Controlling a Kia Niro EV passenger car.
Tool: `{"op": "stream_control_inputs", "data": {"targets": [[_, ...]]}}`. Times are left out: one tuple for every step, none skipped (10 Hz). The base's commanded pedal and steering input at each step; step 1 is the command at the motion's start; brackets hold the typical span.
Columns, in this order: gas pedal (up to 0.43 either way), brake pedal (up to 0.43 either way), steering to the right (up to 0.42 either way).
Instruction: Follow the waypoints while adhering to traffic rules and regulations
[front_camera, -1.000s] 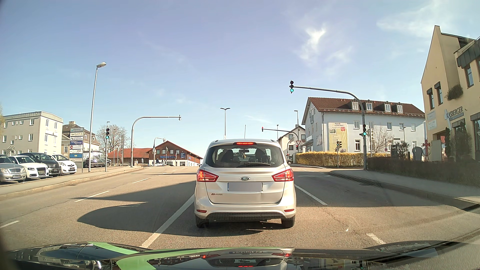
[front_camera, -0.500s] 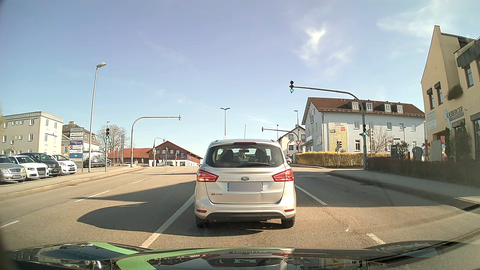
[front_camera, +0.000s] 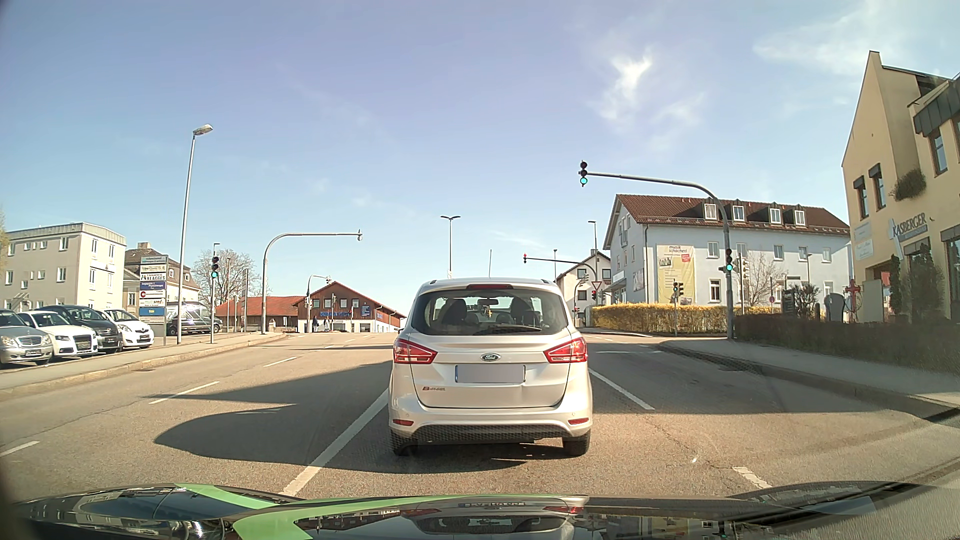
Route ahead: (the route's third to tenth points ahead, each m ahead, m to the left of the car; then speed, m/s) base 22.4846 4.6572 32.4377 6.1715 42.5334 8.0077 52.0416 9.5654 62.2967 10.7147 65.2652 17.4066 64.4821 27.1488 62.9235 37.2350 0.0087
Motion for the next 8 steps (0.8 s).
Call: {"op": "stream_control_inputs", "data": {"targets": [[0.0,0.274,-0.021],[0.0,0.274,-0.021],[0.0,0.274,-0.021],[0.0,0.28,-0.021],[0.0,0.274,-0.021],[0.0,0.28,-0.021],[0.0,0.28,-0.021],[0.0,0.274,-0.021]]}}
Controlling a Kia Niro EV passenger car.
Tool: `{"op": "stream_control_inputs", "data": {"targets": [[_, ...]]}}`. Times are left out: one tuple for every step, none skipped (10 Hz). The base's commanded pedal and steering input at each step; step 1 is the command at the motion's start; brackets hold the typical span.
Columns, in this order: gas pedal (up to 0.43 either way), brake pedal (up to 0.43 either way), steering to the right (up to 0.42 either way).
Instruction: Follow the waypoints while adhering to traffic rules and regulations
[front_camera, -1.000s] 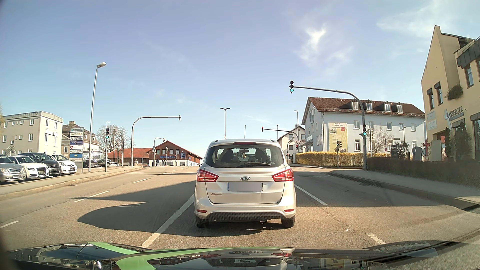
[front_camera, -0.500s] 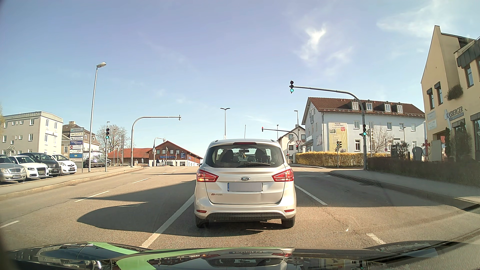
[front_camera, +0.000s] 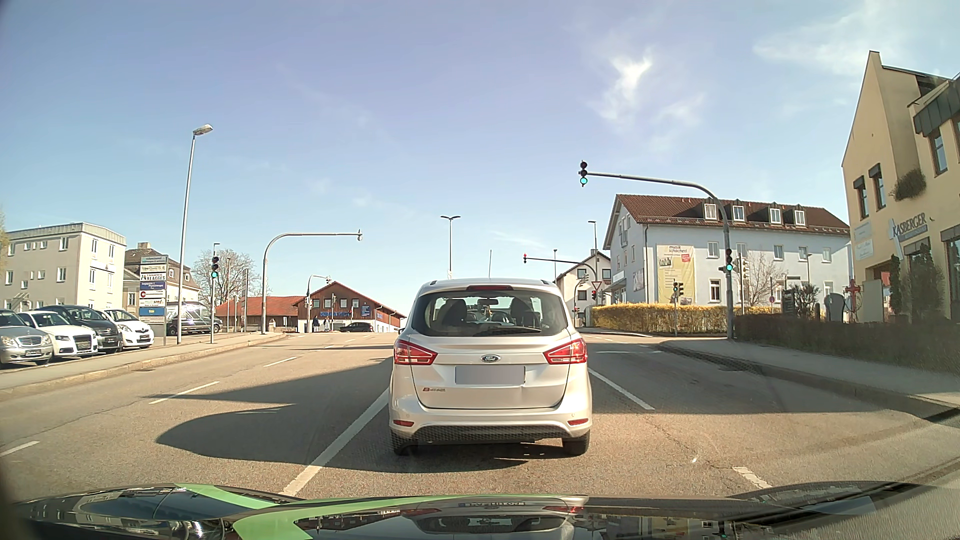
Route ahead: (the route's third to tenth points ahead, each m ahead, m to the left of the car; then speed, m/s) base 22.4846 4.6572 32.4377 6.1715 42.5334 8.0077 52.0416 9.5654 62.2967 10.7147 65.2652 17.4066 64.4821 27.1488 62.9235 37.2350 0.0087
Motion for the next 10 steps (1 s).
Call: {"op": "stream_control_inputs", "data": {"targets": [[0.0,0.274,-0.021],[0.0,0.232,-0.021],[0.0,0.043,-0.021],[0.0,0.0,-0.021],[0.0,0.0,-0.021],[0.079,0.0,-0.021],[0.339,0.0,-0.021],[0.39,0.0,-0.021],[0.421,0.0,-0.02],[0.421,0.0,-0.02]]}}
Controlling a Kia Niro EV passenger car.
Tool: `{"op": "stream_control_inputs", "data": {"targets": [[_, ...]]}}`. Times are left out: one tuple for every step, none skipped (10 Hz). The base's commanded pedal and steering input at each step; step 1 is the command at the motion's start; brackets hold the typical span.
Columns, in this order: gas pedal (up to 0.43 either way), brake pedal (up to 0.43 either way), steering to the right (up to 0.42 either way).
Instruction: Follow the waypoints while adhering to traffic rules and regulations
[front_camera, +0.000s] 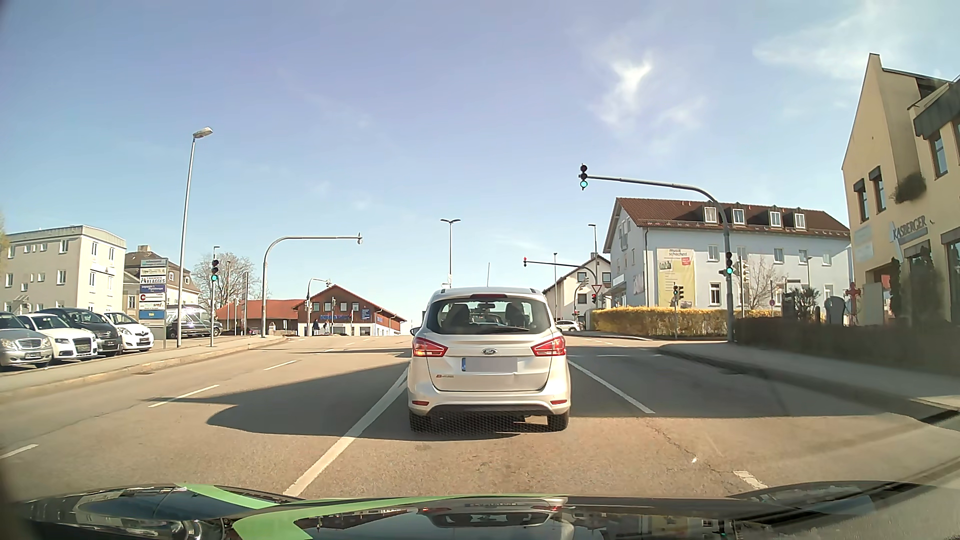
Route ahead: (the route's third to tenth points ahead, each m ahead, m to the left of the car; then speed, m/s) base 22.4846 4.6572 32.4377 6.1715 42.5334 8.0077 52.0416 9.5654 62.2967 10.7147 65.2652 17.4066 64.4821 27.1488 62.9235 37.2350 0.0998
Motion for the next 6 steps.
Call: {"op": "stream_control_inputs", "data": {"targets": [[0.421,0.0,-0.02],[0.421,0.0,-0.02],[0.421,0.0,-0.02],[0.461,0.0,-0.016],[0.48,0.0,-0.013],[0.488,0.0,-0.01]]}}
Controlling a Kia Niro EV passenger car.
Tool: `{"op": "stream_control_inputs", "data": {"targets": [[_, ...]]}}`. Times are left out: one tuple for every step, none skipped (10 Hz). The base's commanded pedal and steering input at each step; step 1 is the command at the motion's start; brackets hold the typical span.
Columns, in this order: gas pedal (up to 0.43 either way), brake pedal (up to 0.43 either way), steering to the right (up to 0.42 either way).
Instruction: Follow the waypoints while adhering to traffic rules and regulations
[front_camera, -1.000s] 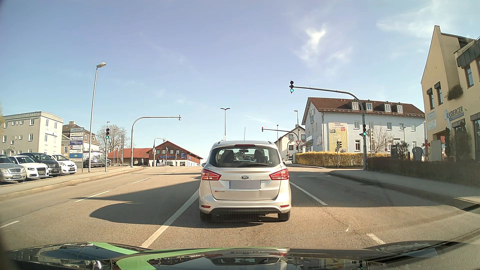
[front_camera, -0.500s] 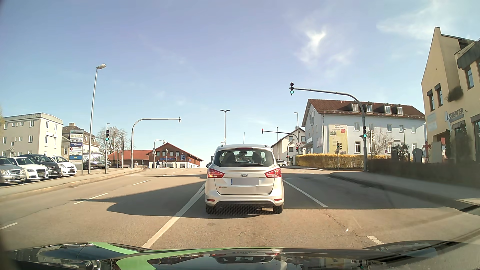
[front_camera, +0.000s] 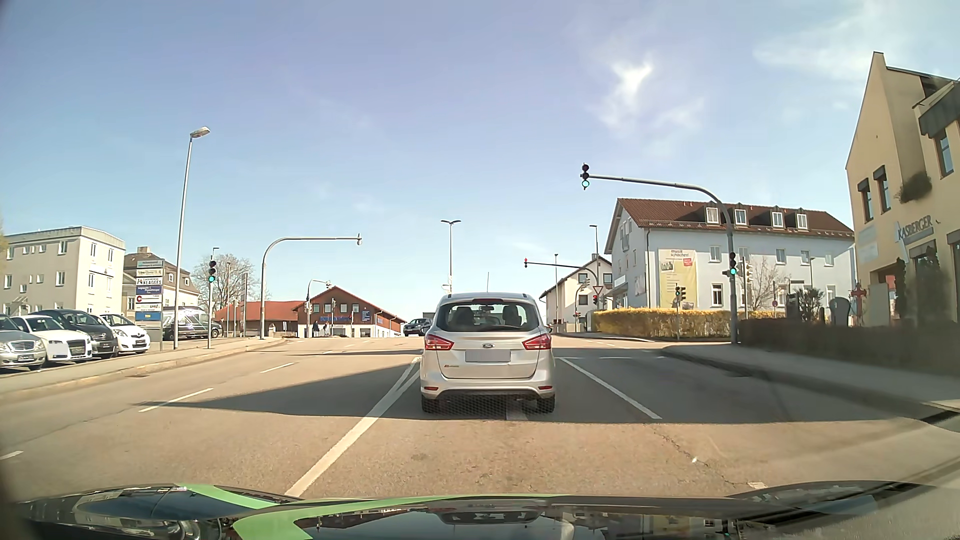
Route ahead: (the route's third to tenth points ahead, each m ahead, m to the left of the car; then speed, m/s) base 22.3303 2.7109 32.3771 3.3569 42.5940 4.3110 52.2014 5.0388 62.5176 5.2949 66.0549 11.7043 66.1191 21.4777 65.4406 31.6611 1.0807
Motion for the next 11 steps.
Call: {"op": "stream_control_inputs", "data": {"targets": [[0.48,0.0,-0.009],[0.48,0.0,-0.008],[0.48,0.0,-0.008],[0.48,0.0,-0.008],[0.48,0.0,-0.008],[0.469,0.0,-0.008],[0.469,0.0,-0.008],[0.461,0.0,-0.006],[0.461,0.0,-0.002],[0.449,0.0,0.004],[0.441,0.0,0.007]]}}
